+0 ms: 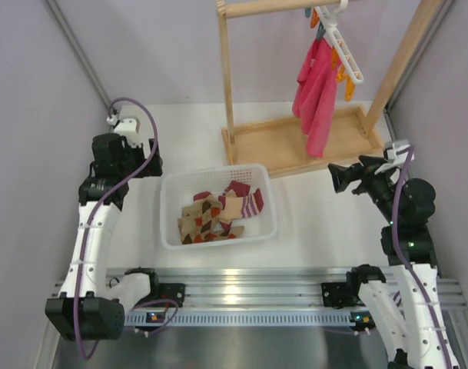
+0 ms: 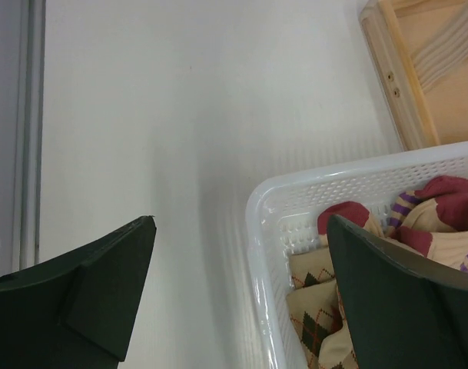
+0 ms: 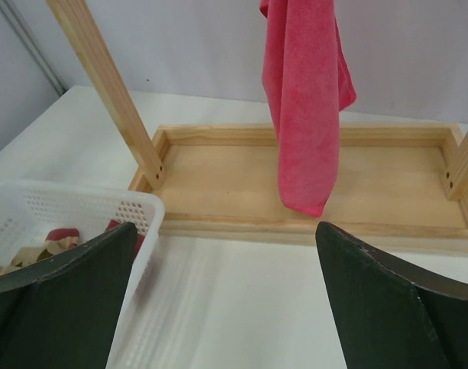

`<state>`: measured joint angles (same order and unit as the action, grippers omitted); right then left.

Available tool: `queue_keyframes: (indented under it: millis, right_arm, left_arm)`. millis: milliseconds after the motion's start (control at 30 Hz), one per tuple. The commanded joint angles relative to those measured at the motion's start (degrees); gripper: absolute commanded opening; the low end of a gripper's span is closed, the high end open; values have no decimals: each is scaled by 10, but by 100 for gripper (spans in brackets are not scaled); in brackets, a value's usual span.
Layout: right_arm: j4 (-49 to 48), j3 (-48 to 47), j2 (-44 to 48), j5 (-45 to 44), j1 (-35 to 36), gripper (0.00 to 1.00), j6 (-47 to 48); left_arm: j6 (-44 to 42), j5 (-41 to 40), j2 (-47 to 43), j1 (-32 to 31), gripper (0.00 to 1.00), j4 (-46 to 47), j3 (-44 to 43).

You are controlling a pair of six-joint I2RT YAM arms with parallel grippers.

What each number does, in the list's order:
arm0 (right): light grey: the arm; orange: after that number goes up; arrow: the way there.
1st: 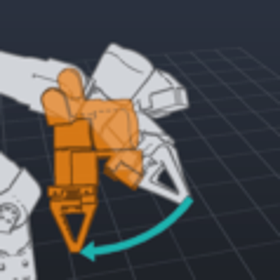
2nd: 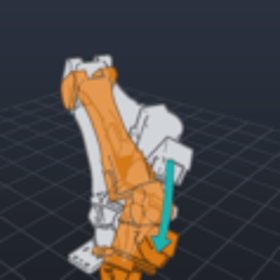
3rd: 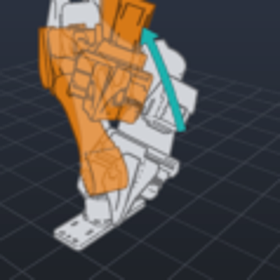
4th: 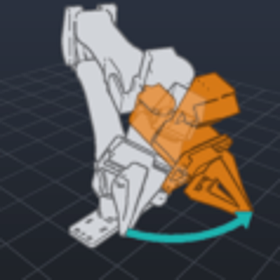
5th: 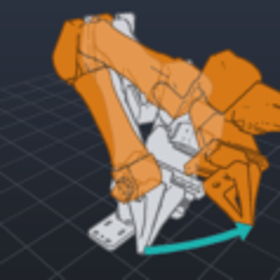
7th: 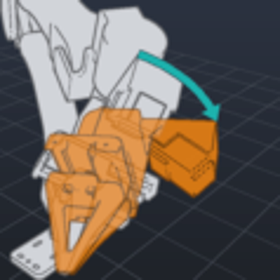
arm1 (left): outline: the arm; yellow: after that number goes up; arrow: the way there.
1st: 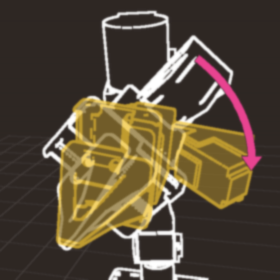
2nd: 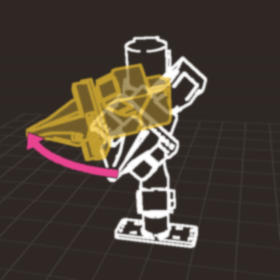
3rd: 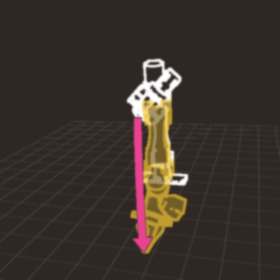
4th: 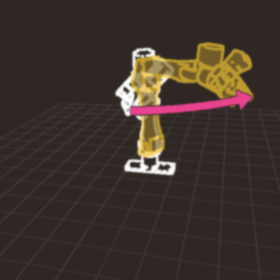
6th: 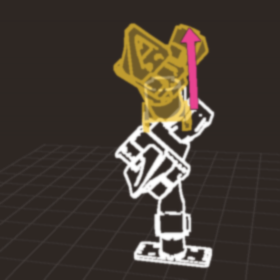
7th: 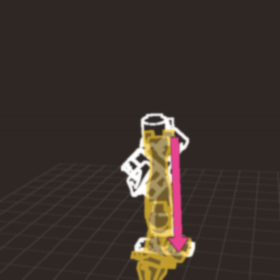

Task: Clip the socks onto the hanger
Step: Open the clamp at the hanger.

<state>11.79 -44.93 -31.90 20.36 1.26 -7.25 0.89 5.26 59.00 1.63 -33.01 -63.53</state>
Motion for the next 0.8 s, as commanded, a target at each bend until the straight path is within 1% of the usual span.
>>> queue_keyframes:
  millis: [0,67,133,167,200,267,300,333,367,433,467,500,533,600,667,733,767]
  right_arm:
    - [-7,16,10,-41,-7,100,-40]
    - [-7,18,22,-50,-7,100,-40]
    - [-9,12,21,-52,-8,100,-37]
    - [-13,5,17,-45,-8,100,-24]
    - [-19,-3,11,-45,-8,100,-20]
    - [-25,-33,-11,-45,-8,100,11]
    - [-43,-41,-24,-43,-8,100,21]
    - [-55,-48,-30,-38,-8,100,35]
    - [-66,-62,-36,-25,-8,99,62]
    - [-80,-81,-64,-18,-8,99,70]
    - [-83,-99,-76,-19,-8,97,88]
    - [-89,-104,-96,-16,-26,93,90]
    - [-98,-108,-103,-9,-28,91,91]
    - [-146,-107,-119,27,-37,88,87]
    - [-179,-113,-132,55,-38,86,78]
    - [-207,-116,-152,60,-38,86,76]
    - [-228,-107,-157,62,-38,86,56]
  left_arm:
    - [-38,6,5,0,98,27,-16]
    - [-54,40,0,0,98,40,-19]
    - [-65,108,-1,0,98,55,-20]
    - [-68,131,-1,0,98,60,-24]
    - [-66,174,6,0,98,66,-27]
    - [-55,210,16,0,98,80,-36]
    - [-53,251,23,0,98,87,-43]
    - [-49,268,24,-1,98,101,-43]
    - [-41,284,24,-6,98,134,-42]
    - [-25,326,23,-12,98,181,-29]
    - [-19,337,23,-17,98,202,-25]
    - [-13,344,26,-36,98,244,-20]
    - [-11,366,33,-43,98,260,-19]
    - [9,387,44,-65,96,298,-23]
    - [19,402,59,-90,96,313,-31]
    - [23,407,66,-108,96,326,-35]
    - [25,409,69,-122,96,341,-37]
